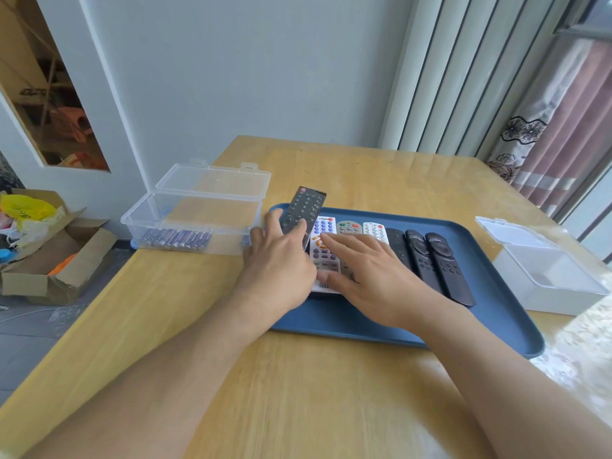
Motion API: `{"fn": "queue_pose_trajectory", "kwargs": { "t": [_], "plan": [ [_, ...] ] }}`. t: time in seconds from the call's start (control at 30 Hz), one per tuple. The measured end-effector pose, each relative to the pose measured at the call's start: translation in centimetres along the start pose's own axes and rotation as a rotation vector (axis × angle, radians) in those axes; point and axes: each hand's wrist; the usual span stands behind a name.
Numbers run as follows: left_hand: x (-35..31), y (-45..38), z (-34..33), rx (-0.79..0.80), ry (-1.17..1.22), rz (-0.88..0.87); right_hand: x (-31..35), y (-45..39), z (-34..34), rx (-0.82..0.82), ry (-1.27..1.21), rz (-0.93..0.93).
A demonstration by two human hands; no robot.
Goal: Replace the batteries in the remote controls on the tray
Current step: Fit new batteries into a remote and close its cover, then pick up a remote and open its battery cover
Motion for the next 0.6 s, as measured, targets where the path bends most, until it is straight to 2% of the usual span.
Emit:
{"fn": "queue_pose_trajectory", "kwargs": {
  "t": [0.13, 0.33, 0.47, 0.53, 0.6],
  "plan": [
    [0.2, 0.0, 0.3, -0.055, -0.041, -0.014, 0.0, 0.1, -0.2, 0.099, 0.016, -0.012],
    [0.3, 0.3, 0.0, 0.049, -0.129, -0.036, 0.0, 0.0, -0.6, 0.078, -0.01, -0.022],
    [0.2, 0.2, 0.0, 0.077, -0.074, -0.047, 0.0, -0.1, -0.2, 0.128, -0.095, -0.043],
    [0.3, 0.2, 0.0, 0.054, -0.028, -0.045, -0.7, -0.2, 0.3, 0.081, -0.138, -0.093],
    [0.4, 0.1, 0.0, 0.055, 0.002, -0.041, -1.9, -0.4, 1.0, -0.009, -0.035, -0.203]
  ]
}}
Point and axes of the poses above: each hand's wrist, its own y-axis away from the middle knuckle, its own z-axis out of the back of the hand, x = y × z, and after that the axes turned 6 degrees about -x, right-handed
